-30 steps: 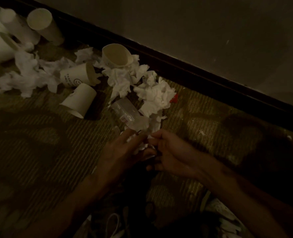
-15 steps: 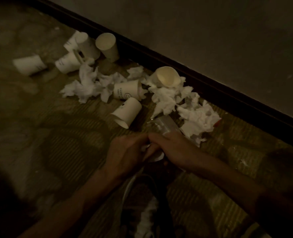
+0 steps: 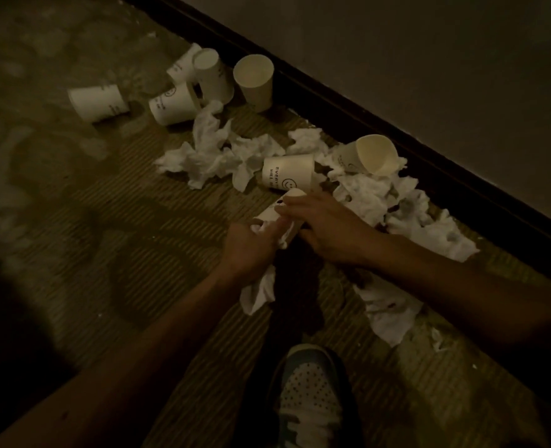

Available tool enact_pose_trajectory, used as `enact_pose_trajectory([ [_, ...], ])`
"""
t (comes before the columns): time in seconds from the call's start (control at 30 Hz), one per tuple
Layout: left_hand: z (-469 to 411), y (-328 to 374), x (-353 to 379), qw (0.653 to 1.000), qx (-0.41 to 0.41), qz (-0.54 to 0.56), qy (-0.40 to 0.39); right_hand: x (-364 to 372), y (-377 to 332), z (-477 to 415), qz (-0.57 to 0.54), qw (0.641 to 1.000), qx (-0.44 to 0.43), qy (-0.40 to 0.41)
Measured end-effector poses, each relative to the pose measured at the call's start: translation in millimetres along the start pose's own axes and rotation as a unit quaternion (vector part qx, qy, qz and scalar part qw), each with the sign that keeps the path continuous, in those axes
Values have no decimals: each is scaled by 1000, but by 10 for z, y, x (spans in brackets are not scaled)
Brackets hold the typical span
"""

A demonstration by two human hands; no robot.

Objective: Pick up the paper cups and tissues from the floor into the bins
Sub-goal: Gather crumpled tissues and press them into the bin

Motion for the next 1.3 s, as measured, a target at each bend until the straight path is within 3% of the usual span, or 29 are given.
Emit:
enact_pose_trajectory([
  [0.07, -53, 21, 1, 999, -26, 36, 6, 38, 8, -11, -6, 1000, 5, 3],
  [0.17, -26, 162, -57, 1000, -16, 0, -19, -24, 55, 70, -4, 999, 13, 38],
  [0.33, 89, 731, -139, 976, 104, -125, -145, -312, 65, 451, -107, 991, -21, 77],
  [0.47, 213, 1409, 190, 949, 188, -123, -222, -877, 163, 1118, -101, 982, 16, 156],
  [0.6, 654, 2151, 744, 897, 278, -147, -310, -1378, 180, 2097, -66, 966, 79, 237],
  [0.77, 1354, 3036, 1235, 838, 387, -228, -311, -1739, 36, 3342, -79, 919, 121, 367],
  [0.9, 2169, 3444, 1682, 754, 463, -316, -342, -1745, -142, 4463, -77, 893, 179, 405],
  [1.0, 2816, 3394, 2094, 699, 502, -316, -399, -1404, -290, 5338, -74, 879, 255, 397],
  [1.1, 3262, 3144, 2493, 671, 504, -304, -450, -824, -375, 6003, -85, 861, 363, 346],
  [1.23, 3552, 2887, 3129, 701, 425, -260, -510, -80, -296, 6457, -81, 828, 519, 195],
  [1.3, 3606, 2692, 3387, 712, 386, -244, -533, 241, -245, 6452, -123, 828, 536, 109],
])
Point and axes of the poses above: each hand's wrist, its own z-axis away from the middle knuckle, its own x-axis out of the palm, y = z × x, the point moved 1 cm from there along -z, towards the middle knuckle, and after that the axes turned 10 degrees about -y, right-handed, at the moved point
